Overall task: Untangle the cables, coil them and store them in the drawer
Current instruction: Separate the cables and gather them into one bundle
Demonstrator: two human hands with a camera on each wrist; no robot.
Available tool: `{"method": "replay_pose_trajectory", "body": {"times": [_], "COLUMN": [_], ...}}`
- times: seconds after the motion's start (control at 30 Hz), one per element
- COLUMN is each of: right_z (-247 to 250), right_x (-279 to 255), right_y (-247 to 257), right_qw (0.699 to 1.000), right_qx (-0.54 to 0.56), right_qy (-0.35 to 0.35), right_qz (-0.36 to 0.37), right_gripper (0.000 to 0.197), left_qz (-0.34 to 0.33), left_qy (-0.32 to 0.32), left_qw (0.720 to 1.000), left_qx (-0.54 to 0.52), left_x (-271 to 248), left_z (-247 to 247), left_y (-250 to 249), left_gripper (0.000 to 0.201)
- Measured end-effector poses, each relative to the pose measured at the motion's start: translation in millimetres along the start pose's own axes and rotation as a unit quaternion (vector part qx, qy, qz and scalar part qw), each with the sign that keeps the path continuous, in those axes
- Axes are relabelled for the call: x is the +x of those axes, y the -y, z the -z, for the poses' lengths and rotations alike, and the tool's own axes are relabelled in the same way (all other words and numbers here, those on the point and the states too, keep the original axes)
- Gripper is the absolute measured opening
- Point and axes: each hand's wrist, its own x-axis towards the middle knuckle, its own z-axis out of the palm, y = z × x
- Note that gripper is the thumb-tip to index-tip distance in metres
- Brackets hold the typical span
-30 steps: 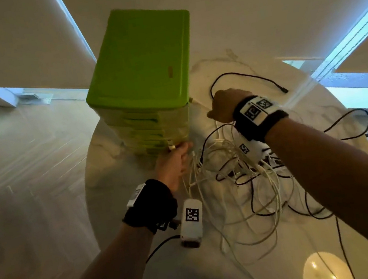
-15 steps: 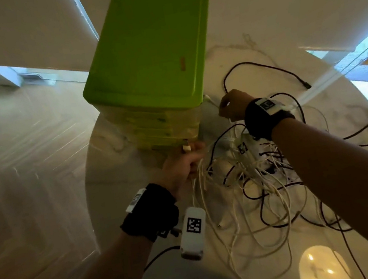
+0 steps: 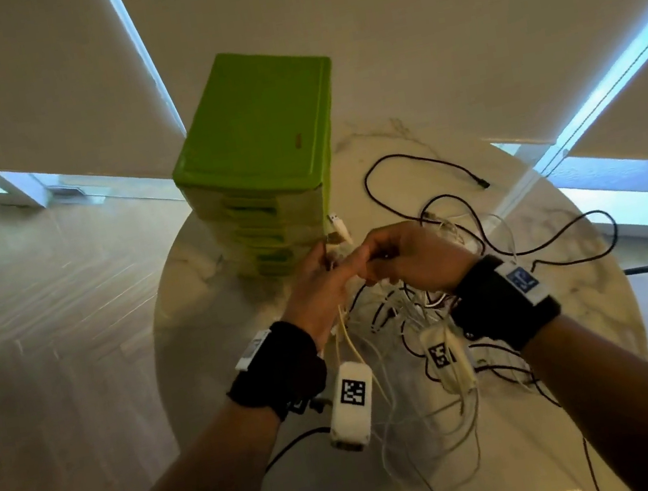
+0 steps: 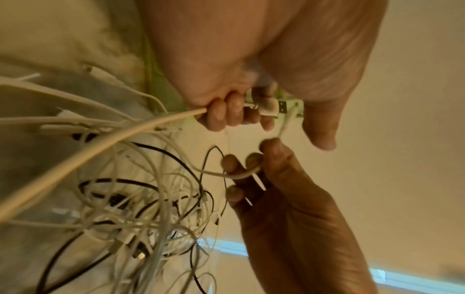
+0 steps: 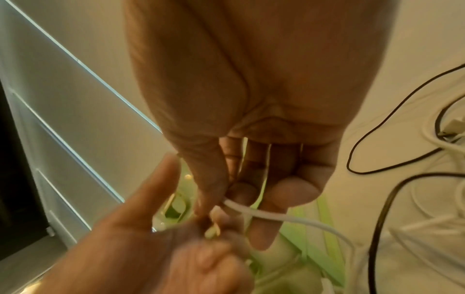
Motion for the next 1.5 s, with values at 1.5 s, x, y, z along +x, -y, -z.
{"method": "replay_pose_trajectory", "body": {"times": [1.5], "right_z": [-3.3], "right_x": [-66.8], "right_y": [-11.2], "right_qw": [0.99], "right_qx": [-0.111], "right_qy": [-0.083], "right_qz": [-0.024], "right_gripper": [0.021], "left_qz": [-0.172], "left_qy": [0.139], "left_qw": [0.974], "left_qx": [0.043], "left_x": [-48.5], "left_z": [-50.3], "left_y": [-122.5], "left_gripper": [0.022]}}
